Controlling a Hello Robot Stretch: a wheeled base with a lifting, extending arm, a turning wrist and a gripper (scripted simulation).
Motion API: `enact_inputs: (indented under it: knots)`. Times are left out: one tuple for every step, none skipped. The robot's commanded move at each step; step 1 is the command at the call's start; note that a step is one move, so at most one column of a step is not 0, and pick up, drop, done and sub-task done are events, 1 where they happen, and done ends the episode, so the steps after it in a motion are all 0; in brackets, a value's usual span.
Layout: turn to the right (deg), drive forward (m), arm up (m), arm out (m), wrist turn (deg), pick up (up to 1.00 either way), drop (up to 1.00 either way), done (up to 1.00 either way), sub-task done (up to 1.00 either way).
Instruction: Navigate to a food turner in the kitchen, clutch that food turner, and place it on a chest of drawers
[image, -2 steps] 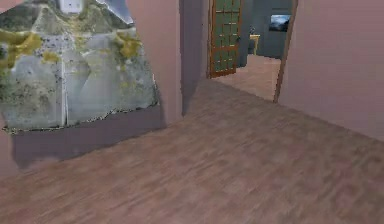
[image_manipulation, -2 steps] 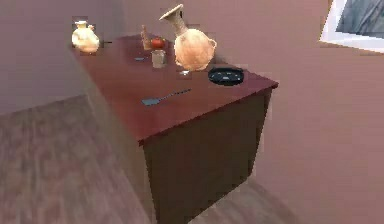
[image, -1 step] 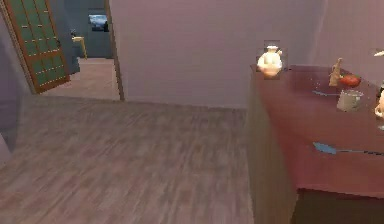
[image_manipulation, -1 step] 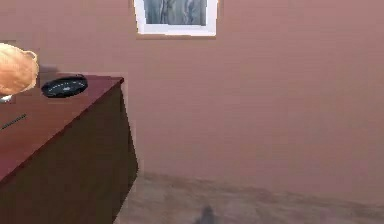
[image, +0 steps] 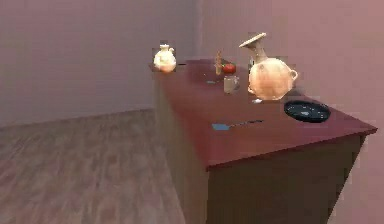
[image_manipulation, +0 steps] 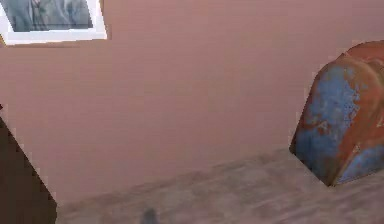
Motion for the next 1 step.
enact_inputs:
  knots:
    - [0.0, 0.45, 0.0, 0.0, 0.0, 0.0, 0.0, 0.0, 0.0]
